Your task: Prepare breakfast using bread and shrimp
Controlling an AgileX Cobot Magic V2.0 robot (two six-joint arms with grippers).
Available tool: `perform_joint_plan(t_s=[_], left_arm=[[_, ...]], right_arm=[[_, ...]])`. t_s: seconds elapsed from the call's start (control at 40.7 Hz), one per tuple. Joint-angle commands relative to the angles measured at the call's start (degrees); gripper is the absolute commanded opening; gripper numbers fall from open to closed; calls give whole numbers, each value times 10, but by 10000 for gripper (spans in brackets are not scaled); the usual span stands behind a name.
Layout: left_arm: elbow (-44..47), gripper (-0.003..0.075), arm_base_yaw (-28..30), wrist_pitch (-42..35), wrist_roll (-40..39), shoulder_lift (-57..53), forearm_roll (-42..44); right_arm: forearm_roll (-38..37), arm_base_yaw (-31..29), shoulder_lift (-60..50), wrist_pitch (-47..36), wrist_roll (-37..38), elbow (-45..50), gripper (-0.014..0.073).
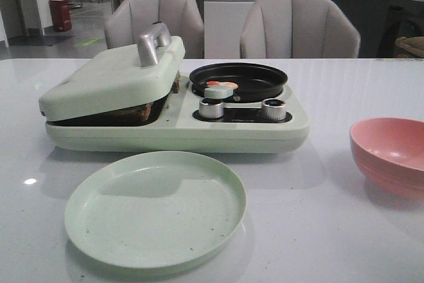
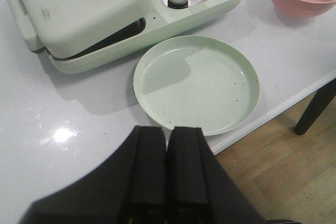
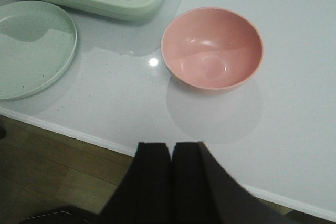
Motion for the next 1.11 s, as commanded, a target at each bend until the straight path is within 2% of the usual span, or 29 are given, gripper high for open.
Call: perform_joint_plan(t_s=[0.0,0.197,0.516,0.664,0.811,1.008,1.081], left_arm=[[-16,101,-2,-47,-5,4,-3],[-7,101,25,-47,-5,-54,-4],[55,102,154,-47,-5,-176,-4],[70,101,194,-91,14,-203,13],[108,101,220,-248,20,-237,30],[183,101,221,-286,20,-262,17],[226,101,221,-333,20,-262,17]], right_arm=[[1,-1,5,-42,1,-15,37],[1,-1,5,-42,1,-15,37],[1,-1,5,-42,1,-15,37],[1,-1,5,-42,1,-15,37],[1,-1,5,-42,1,-15,37],[1,-1,5,-41,1,-15,37],[1,-1,5,-41,1,-15,37]])
